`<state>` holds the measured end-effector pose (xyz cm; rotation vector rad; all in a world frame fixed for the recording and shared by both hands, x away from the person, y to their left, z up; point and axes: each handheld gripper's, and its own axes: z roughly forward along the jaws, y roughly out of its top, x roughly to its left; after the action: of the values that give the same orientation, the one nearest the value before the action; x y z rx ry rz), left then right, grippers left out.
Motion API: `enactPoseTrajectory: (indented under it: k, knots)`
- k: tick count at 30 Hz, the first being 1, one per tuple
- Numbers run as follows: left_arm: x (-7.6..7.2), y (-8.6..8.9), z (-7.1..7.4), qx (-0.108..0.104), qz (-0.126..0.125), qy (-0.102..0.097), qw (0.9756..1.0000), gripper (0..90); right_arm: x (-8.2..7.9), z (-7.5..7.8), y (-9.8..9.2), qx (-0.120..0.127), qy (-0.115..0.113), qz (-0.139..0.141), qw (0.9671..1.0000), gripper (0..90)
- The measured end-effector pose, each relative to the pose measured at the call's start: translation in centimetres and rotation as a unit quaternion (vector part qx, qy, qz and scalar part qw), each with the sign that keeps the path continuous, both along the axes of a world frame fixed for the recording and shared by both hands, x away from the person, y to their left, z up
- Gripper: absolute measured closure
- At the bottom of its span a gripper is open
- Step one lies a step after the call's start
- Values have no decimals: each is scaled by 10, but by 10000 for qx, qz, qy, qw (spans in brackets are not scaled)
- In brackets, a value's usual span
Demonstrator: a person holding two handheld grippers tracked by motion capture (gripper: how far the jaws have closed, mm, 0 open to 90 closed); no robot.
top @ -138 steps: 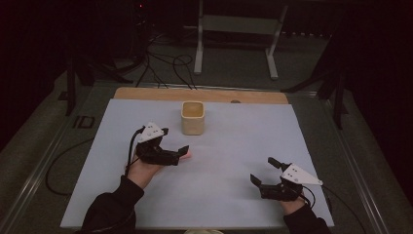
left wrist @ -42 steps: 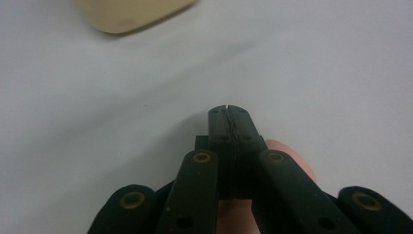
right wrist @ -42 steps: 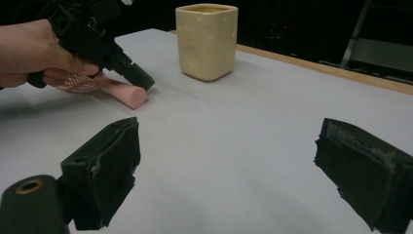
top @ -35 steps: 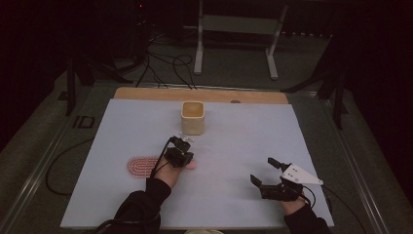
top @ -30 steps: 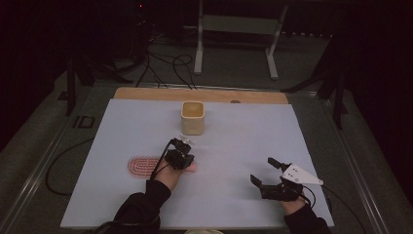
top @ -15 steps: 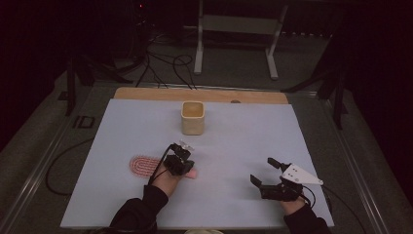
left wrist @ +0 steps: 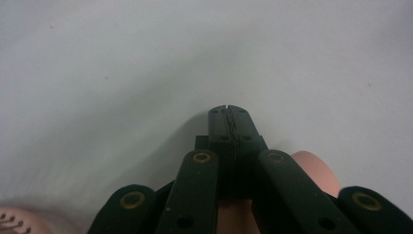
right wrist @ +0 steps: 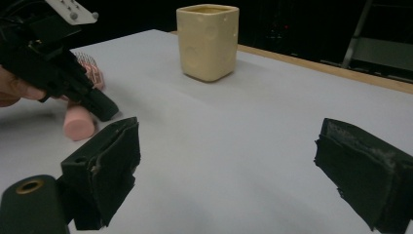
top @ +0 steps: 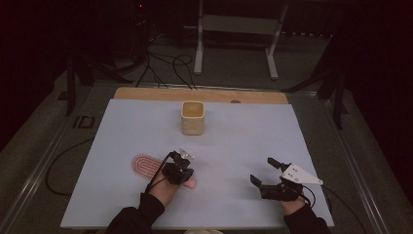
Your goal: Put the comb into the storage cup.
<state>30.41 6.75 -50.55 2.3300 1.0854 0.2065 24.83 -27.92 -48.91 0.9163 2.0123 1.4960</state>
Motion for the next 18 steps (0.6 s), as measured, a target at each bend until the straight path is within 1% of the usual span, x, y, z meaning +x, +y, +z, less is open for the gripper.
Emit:
enactPoseTrajectory:
  k: [3, 7, 8, 10, 12, 15, 18]
  knots:
    - [-4, 0, 0, 34, -39, 4, 10000, 900, 0, 0, 0, -7, 33, -11, 10000, 90]
    - [-9, 1, 1, 46, -100, 11, 9999, 900, 0, 0, 0, 2, 4, 0, 10000, 90]
    - [-10, 1, 1, 28, -96, 33, 9999, 900, 0, 0, 0, -9, 24, -3, 10000, 90]
    - [-13, 2, 1, 60, -152, 50, 9999, 900, 0, 0, 0, 1, 35, -4, 10000, 90]
    - [-16, 4, 2, 107, -184, 58, 9998, 900, 0, 0, 0, 0, 11, -1, 10000, 90]
    - [-20, 7, 3, 144, -229, 98, 9996, 900, 0, 0, 1, -1, 52, -1, 10000, 90]
    - [-26, 12, 4, 163, -242, 124, 9995, 900, 0, 0, 0, -5, 28, 0, 10000, 90]
